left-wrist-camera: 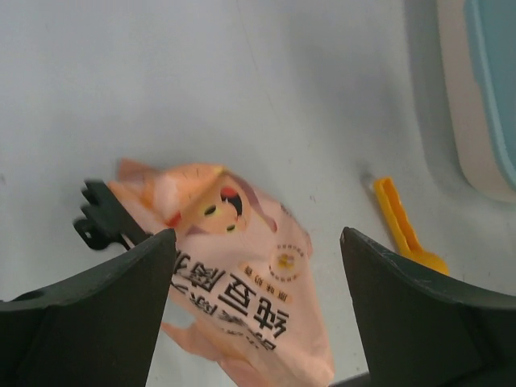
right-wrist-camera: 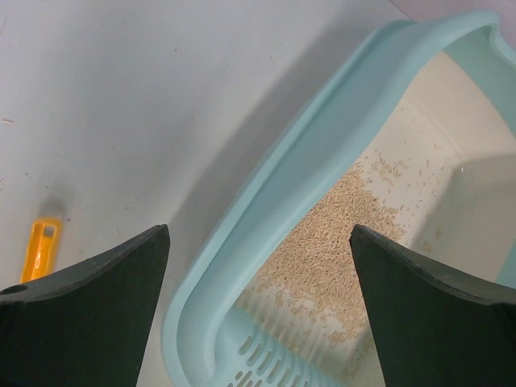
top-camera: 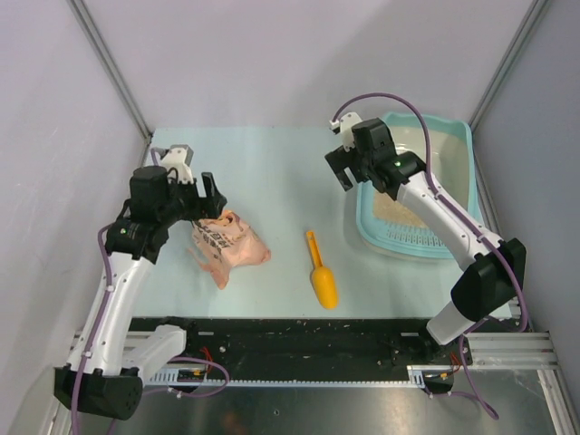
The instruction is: Fill the litter box with clean litter
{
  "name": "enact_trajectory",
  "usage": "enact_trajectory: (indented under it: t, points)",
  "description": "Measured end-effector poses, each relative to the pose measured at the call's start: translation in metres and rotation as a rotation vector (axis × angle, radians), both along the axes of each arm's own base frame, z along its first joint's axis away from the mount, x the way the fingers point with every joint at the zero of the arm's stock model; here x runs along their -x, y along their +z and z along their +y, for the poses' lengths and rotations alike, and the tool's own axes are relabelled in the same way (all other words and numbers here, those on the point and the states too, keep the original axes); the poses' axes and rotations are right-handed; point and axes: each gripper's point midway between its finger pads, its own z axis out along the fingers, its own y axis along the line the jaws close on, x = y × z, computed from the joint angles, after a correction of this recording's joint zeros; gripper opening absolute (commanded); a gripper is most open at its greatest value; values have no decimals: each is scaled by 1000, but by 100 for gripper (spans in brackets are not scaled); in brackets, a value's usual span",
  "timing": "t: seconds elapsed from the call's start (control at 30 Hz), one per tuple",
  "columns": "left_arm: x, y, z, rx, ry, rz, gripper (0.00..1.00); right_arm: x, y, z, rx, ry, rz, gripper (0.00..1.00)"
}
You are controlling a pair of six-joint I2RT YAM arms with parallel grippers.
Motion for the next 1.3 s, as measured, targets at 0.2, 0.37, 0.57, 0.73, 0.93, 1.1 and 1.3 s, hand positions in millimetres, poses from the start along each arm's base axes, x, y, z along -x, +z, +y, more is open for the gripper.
enact_trajectory:
  t: [0.2, 0.37, 0.57, 0.73, 0.93, 1.1, 1.3]
  points:
    - [16, -46, 7, 60, 82, 190, 91, 5, -11, -3, 30, 13, 24, 100]
    - [26, -69, 17, 106, 167, 293, 94, 11, -17, -6, 48, 26, 43, 100]
    - [30, -101, 27, 142, 238, 422, 81, 13, -16, -6, 50, 38, 42, 100]
    - [35, -120, 21, 168, 224, 507, 63, 13, -16, -6, 53, 40, 42, 100]
    - [34, -136, 17, 174, 209, 557, 47, 13, -17, -7, 59, 44, 43, 100]
    - [26, -149, 19, 155, 206, 586, 22, 14, -21, -8, 67, 45, 54, 100]
    - [7, -149, 16, 108, 114, 614, 0, 14, -22, -8, 73, 48, 54, 100]
